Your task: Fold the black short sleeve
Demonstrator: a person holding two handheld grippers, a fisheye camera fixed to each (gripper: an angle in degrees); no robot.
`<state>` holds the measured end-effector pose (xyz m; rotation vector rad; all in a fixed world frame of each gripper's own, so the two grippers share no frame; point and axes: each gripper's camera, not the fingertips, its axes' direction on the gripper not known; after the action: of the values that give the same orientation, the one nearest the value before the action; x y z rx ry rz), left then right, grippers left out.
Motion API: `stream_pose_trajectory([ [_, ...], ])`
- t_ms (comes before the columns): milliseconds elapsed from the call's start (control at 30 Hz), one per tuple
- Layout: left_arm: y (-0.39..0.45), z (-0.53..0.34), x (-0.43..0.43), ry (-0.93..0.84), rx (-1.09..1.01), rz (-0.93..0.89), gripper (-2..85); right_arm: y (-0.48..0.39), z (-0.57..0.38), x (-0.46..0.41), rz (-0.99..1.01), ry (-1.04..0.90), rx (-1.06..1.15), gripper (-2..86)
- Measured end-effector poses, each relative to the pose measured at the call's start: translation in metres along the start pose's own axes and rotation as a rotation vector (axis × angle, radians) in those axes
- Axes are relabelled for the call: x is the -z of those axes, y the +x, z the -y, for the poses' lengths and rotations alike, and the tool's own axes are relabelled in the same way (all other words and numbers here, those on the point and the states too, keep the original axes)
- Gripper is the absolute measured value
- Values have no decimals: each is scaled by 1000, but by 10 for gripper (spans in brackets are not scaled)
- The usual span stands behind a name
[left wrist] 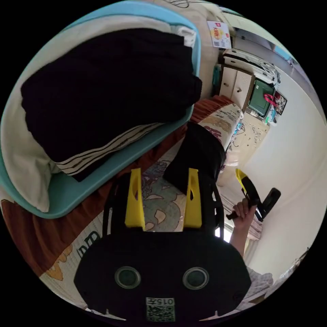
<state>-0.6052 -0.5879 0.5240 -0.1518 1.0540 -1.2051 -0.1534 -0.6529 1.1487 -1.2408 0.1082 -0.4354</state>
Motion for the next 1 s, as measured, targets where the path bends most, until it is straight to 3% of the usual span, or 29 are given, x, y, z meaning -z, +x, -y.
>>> stream_pose_trajectory([
  [133, -23, 17, 9, -31, 30, -165, 81, -20, 83, -51, -93, -226, 79, 115],
  [267, -25, 5, 47, 97, -40, -227, 28, -25, 118, -96, -167, -431, 106, 124],
  [367, -27, -9, 71, 176, -72, -229, 12, -25, 129, -117, -112, -537, 89, 131],
  [533, -29, -15, 79, 164, -111, -198, 3, -27, 135, -143, -112, -749, 107, 117],
  [633, -30, -16, 79, 138, -126, -161, 0, -29, 136, -137, -159, -734, 157, 75],
  [700, -32, -18, 80, 137, -125, -157, 0, -27, 136, -128, -112, -716, 174, 7],
  [800, -31, -25, 83, 156, -140, -140, 0, -17, 137, -106, 4, -669, 159, -6],
  [1000, -4, -52, 93, 218, -278, -79, -1, 12, 115, -12, 257, -312, 149, -10],
])
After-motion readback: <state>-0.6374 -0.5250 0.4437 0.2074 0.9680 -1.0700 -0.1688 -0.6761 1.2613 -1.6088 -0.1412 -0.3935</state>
